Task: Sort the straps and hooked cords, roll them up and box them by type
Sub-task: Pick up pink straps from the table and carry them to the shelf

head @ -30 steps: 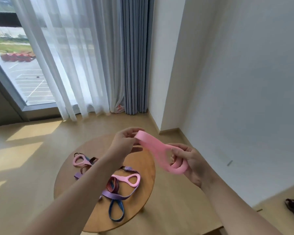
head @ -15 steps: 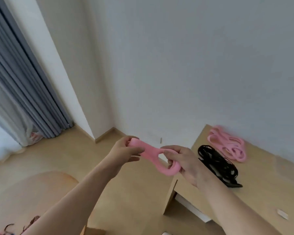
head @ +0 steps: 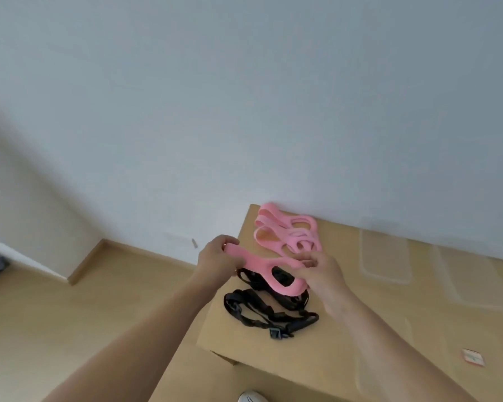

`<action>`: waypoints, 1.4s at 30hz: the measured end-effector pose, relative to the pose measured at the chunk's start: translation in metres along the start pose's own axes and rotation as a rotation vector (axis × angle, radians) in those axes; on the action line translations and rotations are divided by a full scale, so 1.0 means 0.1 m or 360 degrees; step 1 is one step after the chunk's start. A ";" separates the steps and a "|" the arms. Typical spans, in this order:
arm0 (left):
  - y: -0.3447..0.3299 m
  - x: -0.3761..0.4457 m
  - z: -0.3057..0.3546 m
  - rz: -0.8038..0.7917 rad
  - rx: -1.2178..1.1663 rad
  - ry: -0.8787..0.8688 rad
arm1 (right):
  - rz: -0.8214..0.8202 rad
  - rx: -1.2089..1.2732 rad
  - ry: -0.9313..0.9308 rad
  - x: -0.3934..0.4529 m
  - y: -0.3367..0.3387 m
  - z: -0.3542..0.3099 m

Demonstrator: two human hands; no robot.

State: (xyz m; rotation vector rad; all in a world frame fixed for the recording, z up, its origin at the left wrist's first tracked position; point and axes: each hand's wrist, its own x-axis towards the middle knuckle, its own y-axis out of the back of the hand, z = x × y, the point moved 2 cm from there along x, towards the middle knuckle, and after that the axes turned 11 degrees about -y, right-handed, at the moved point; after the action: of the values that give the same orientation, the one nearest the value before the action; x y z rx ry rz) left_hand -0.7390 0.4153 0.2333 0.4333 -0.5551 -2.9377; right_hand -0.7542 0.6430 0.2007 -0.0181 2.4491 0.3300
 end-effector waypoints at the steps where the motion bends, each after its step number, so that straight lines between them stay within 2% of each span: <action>1: -0.09 0.09 0.04 -0.0026 0.0074 -0.0012 | 0.0051 -0.0022 0.0010 0.07 0.07 -0.02; 6: -0.39 0.51 0.26 -0.0084 0.0300 -0.0145 | 0.0192 -0.0031 0.0097 0.39 0.31 -0.20; 10: -0.44 0.62 0.22 -0.0173 0.0768 -0.0199 | 0.0261 -0.0272 0.0144 0.47 0.36 -0.21; 15: -0.29 0.31 -0.12 -0.0193 0.0775 -0.0136 | 0.0294 -0.0695 0.0537 0.26 0.11 -0.14; 19: -0.02 -0.06 -0.45 -0.0066 0.0810 -0.0151 | 0.0077 -0.0914 0.0818 0.09 -0.38 -0.14; 25: 0.65 -0.84 -1.06 0.0197 0.0925 -0.0071 | -0.0191 -0.1348 0.1056 -0.21 -1.26 -0.09; 34: 1.83 -3.10 -2.30 0.0879 0.0755 0.0585 | -0.0850 -0.1829 0.1383 -1.50 -3.02 0.50; 42: 2.21 -5.06 -3.09 0.1359 0.0448 0.1033 | -0.1348 -0.2236 0.1676 -2.84 -4.36 1.44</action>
State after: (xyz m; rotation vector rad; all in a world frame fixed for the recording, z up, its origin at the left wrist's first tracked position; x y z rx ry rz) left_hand -0.1505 0.1920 0.1694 0.8643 -0.7923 -1.7843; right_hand -0.4014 0.2357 0.1667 -2.1324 2.1392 1.8253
